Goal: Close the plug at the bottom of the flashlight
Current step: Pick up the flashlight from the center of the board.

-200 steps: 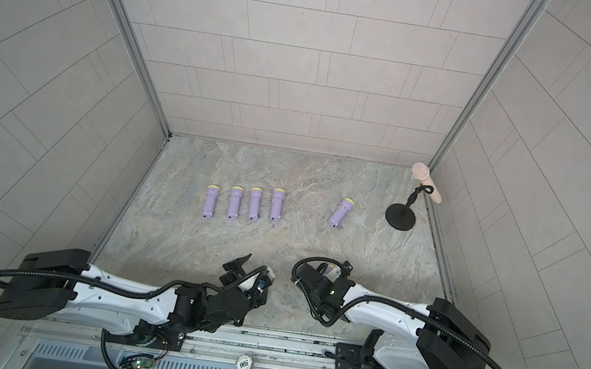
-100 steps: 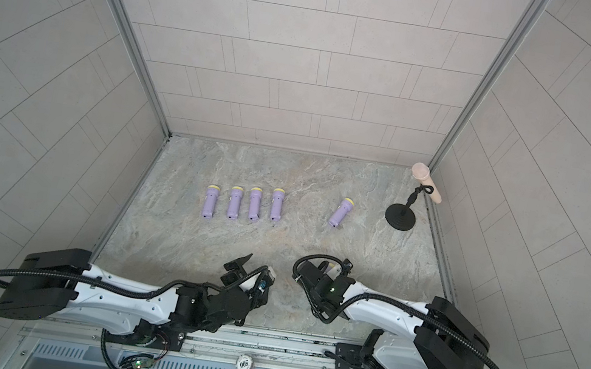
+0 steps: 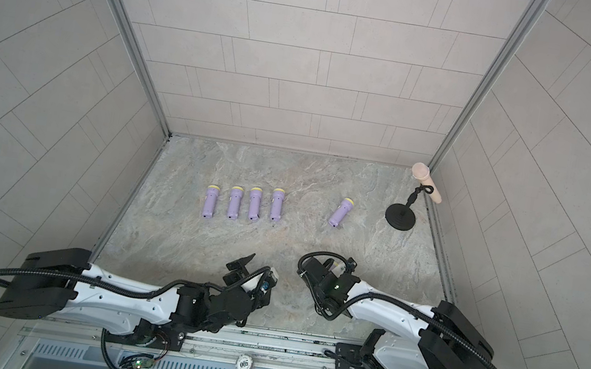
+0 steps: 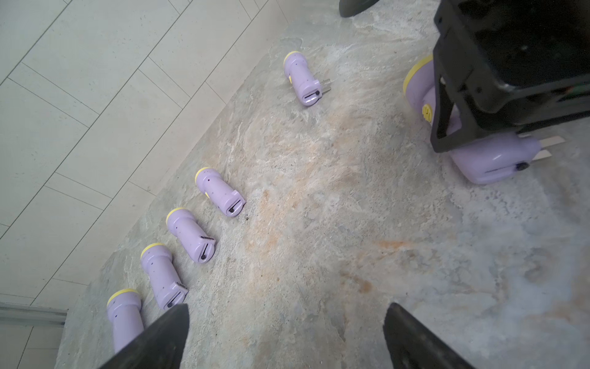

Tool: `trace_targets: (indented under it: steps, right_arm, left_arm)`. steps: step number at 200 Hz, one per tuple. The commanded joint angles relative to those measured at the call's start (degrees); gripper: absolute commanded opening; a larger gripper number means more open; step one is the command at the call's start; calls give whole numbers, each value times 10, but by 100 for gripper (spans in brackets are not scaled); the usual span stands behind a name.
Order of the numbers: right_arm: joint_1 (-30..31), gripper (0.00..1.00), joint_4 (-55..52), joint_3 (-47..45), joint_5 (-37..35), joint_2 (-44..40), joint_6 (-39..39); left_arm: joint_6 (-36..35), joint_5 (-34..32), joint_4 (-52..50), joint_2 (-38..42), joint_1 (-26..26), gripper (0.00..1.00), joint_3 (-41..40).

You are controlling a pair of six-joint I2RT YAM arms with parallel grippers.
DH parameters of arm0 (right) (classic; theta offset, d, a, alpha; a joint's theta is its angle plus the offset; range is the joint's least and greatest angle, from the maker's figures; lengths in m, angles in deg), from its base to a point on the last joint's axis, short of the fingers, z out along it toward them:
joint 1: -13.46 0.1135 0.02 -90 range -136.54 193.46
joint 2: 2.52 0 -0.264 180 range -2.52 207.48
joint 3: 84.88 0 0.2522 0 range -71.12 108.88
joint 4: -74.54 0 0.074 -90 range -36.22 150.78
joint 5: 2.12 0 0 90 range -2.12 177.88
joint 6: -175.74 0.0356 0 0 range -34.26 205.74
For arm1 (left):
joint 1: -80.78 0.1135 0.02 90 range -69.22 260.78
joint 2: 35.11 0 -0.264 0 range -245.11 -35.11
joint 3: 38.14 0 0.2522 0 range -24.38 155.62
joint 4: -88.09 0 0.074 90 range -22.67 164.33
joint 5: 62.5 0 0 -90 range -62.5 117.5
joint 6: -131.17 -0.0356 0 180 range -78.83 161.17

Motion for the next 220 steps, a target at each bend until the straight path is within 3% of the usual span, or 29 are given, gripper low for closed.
trace_targets:
  steps: [1,67,94,142,220]
  right_arm:
    - [-25,0,-44,-2,-11,-63,-17]
    - [-124,0,-112,11,-10,-296,-94]
    - [-149,0,-136,35,-2,-349,-123]
    - [-178,0,-138,88,86,-309,-186]
    - [-203,0,-172,145,83,-256,-231]
  left_arm:
    - [-40,-1,44,-11,-3,100,20]
    - [-186,42,269,-104,-4,100,45]
    - [-231,61,328,-141,-4,100,70]
    - [-246,122,354,-183,2,100,119]
    - [-219,187,378,-224,25,100,152]
